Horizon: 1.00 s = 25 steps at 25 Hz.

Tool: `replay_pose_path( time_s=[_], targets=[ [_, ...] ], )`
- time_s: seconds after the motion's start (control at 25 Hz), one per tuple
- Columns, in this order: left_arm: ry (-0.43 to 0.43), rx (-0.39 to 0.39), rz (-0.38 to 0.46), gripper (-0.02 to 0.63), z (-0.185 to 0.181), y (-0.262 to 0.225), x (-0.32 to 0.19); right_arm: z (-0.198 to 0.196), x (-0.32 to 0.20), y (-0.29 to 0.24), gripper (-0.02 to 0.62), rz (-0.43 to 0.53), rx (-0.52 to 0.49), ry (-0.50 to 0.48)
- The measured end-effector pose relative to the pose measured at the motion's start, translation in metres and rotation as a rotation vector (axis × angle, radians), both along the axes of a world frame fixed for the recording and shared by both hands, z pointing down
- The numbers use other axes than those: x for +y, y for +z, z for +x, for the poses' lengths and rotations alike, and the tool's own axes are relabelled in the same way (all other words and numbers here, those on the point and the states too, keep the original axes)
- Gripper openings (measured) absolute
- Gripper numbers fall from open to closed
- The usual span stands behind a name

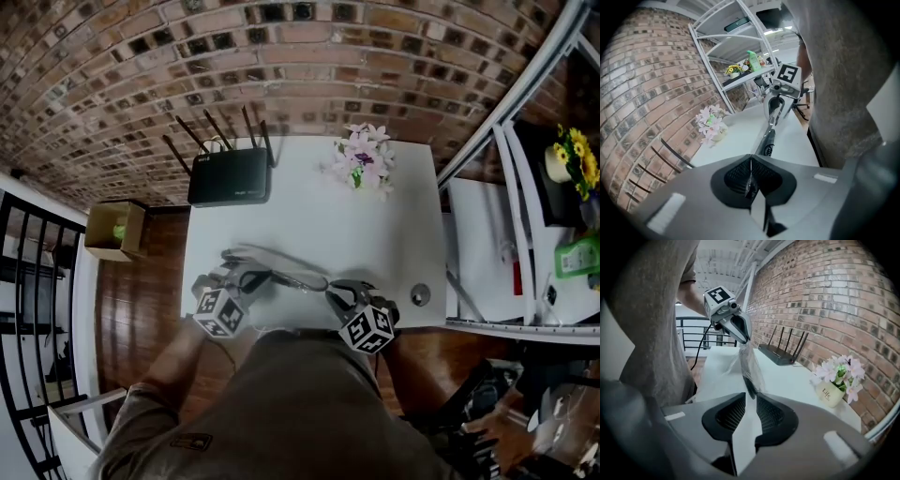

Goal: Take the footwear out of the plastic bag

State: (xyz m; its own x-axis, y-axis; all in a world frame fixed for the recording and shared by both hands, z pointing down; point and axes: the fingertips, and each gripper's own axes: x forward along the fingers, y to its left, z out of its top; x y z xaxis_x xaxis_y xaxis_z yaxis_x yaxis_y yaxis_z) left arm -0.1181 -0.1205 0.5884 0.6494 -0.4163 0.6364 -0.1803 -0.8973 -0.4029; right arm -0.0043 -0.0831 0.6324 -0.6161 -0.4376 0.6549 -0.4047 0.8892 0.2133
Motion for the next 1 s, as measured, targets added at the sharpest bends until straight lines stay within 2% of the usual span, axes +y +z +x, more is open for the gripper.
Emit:
replay_pose_path(
  time_s=[0.2, 0.52, 0.68, 0.8, 0.88, 0.92, 1.0],
  targets=[
    [-0.008, 0.032, -0.033, 0.003, 0.000, -0.002, -0.002, 0.000, -0.002, -0.004, 0.146, 0.078, 0.030, -0.015],
    [0.020, 0.064, -0.057, 0.003, 0.008, -0.008, 0.001, -0.009, -0.005, -0.008, 0.161, 0.131, 0.047, -0.064],
    [0.041, 0.079, -0.084, 0.003, 0.011, -0.010, 0.003, -0.015, -0.004, -0.008, 0.155, 0.159, 0.069, -0.100],
    [0.048, 0.079, -0.089, 0.003, 0.009, -0.010, 0.003, -0.019, -0.002, -0.011, 0.106, 0.155, 0.059, -0.111],
    [0.056, 0.078, -0.091, 0.006, 0.007, -0.011, 0.003, -0.019, -0.002, -0.012, 0.101, 0.146, 0.045, -0.115],
    [0.063, 0.077, -0.096, 0.019, 0.006, -0.010, 0.003, -0.018, -0.002, -0.013, 0.100, 0.137, 0.040, -0.115],
    [0.080, 0.072, -0.113, 0.159, 0.005, -0.010, 0.006, -0.016, -0.001, -0.014, 0.098, 0.108, 0.026, -0.110]
  ],
)
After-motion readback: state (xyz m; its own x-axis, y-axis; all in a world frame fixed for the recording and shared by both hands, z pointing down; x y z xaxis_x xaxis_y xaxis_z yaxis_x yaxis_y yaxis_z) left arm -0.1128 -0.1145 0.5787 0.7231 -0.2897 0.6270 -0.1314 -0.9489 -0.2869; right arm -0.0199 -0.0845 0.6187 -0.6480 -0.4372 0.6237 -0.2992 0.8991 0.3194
